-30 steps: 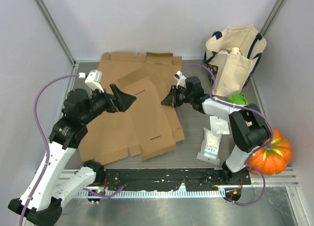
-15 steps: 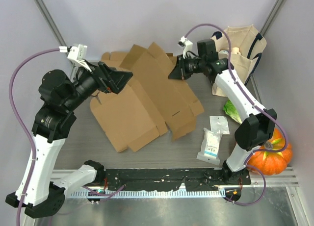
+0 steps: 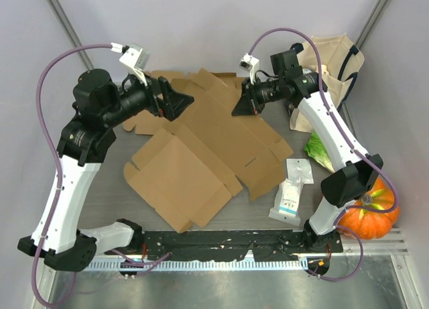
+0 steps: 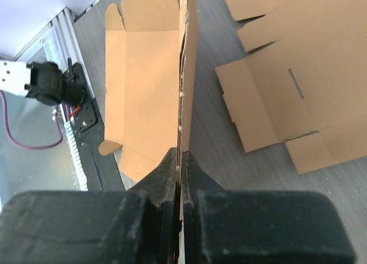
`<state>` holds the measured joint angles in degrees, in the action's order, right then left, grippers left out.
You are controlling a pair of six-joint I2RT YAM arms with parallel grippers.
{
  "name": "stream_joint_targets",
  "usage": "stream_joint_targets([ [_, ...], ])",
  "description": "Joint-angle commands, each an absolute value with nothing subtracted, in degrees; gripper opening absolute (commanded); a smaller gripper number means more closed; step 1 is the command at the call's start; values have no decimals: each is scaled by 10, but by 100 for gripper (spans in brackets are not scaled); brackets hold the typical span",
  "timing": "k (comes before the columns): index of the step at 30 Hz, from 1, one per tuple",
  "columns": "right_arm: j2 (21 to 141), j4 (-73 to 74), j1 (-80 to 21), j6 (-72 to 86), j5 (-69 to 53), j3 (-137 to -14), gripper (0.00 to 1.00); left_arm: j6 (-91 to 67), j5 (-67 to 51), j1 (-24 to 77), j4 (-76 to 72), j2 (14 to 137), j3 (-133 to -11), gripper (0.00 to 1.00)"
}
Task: Fold the paper box
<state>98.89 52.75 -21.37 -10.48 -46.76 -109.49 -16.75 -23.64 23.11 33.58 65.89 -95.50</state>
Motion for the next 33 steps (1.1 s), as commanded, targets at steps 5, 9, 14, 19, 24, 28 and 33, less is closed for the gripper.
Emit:
stream_joint_targets([
  [5,912,562,-220,-167,-518,-1084,1,-47,-315,228,397,753,-1067,100],
  [9,916,574,-220,-182,-523,-1091,1,-33,-353,223,392,789,-1084,97],
  [14,914,577,-220,-198,-534,-1102,1,-50,-404,208,376,829,-1102,89],
  [19,911,578,-220,-208,-554,-1110,1,-88,-475,181,331,847,-1088,83],
  [24,910,574,-220,-207,-559,-1113,1,-115,-484,165,309,867,-1094,74],
  [28,907,541,-220,-171,-543,-1101,1,-156,-478,165,270,856,-1079,64],
  [33,902,501,-221,-143,-520,-1083,1,-220,-445,169,194,804,-1013,69],
])
